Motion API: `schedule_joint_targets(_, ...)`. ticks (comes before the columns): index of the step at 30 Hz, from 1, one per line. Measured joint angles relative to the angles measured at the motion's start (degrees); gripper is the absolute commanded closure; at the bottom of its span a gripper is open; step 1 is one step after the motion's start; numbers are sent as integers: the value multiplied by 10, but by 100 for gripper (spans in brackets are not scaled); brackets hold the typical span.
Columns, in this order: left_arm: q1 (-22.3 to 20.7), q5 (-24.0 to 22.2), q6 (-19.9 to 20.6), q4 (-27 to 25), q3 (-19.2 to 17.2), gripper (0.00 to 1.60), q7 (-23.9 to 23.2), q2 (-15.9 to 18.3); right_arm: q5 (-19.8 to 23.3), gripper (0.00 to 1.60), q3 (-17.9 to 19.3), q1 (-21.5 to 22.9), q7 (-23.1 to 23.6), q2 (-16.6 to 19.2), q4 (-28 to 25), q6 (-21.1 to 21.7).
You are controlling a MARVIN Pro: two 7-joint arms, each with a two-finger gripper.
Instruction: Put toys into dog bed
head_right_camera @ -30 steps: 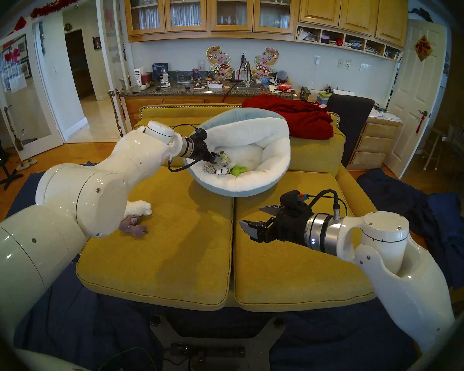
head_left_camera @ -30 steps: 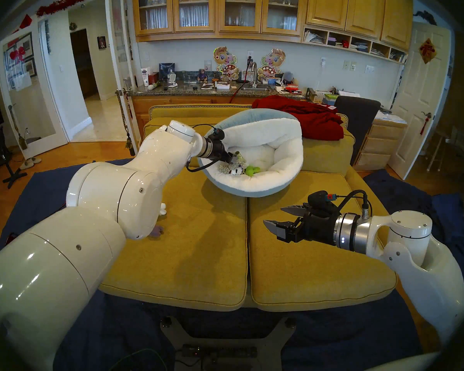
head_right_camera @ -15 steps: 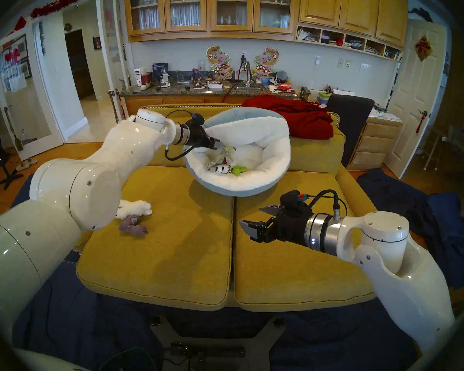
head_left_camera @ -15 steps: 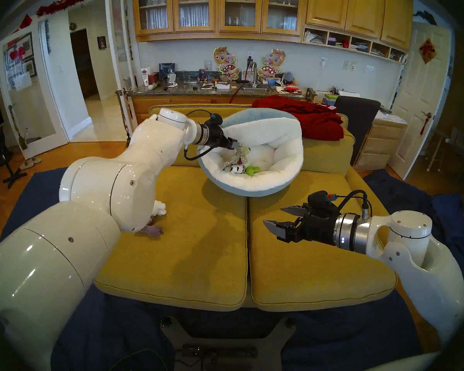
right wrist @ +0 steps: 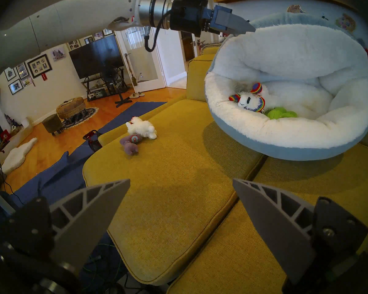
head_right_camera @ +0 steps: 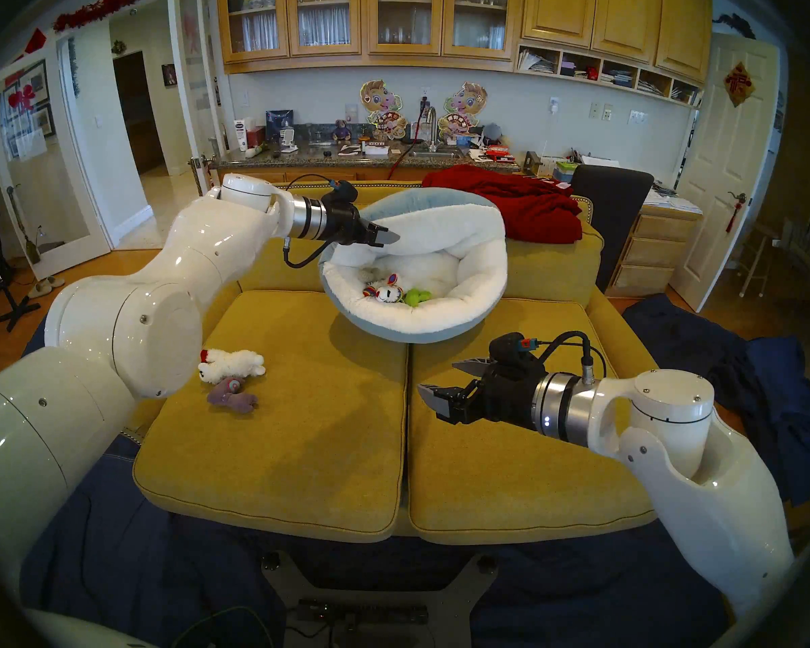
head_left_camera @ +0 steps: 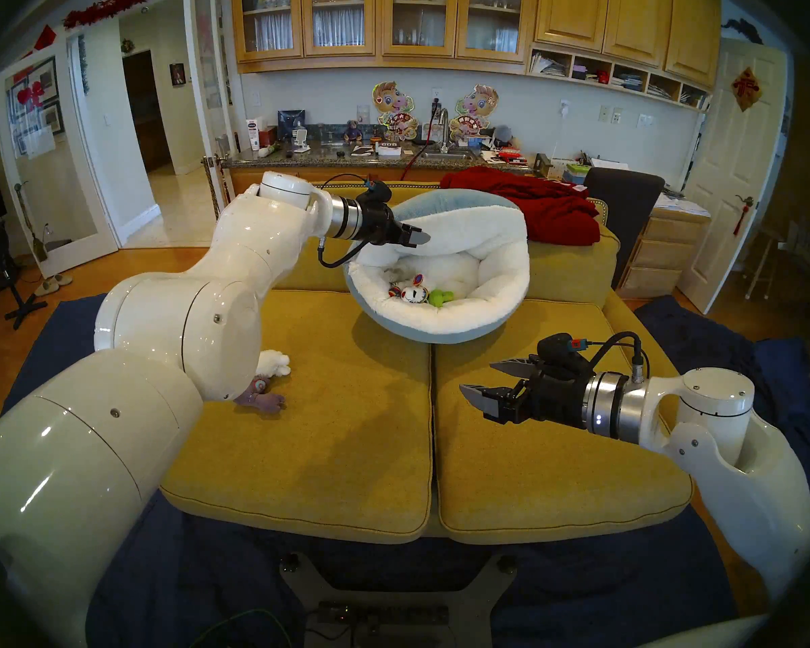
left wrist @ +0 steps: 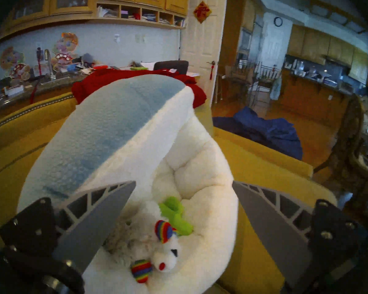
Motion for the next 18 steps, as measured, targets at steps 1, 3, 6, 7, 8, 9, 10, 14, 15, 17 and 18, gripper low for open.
schedule_joint_targets(1,1,0,4,-3,0,0,-5,1,0,0,0,0,0,0,0,0)
schedule_joint_targets(3,7,2,20,-15,2,0,-23,5,0,0,0,0,0,0,0,0)
schedule_joint_targets(6,16,5,38,-31,9,0,-46,13,0,0,0,0,0,0,0,0)
schedule_joint_targets(7,18,6,42,-35,11,0,-52,15,0,0,0,0,0,0,0,0)
schedule_joint_targets(8,21,7,48,-41,14,0,-60,18,0,0,0,0,0,0,0,0)
schedule_joint_targets(9,23,7,51,-45,15,0,-64,20,0,0,0,0,0,0,0,0)
schedule_joint_targets(10,25,8,53,-48,16,0,-68,22,0,0,0,0,0,0,0,0)
schedule_joint_targets(14,39,12,70,-74,25,0,-97,38,0,0,0,0,0,0,0,0)
schedule_joint_targets(15,42,12,72,-78,27,0,-101,40,0,0,0,0,0,0,0,0)
schedule_joint_targets(17,49,14,78,-90,31,0,-112,47,0,0,-1,0,0,0,1,0)
schedule_joint_targets(18,50,14,79,-92,31,0,-114,49,0,0,-1,0,0,0,1,0)
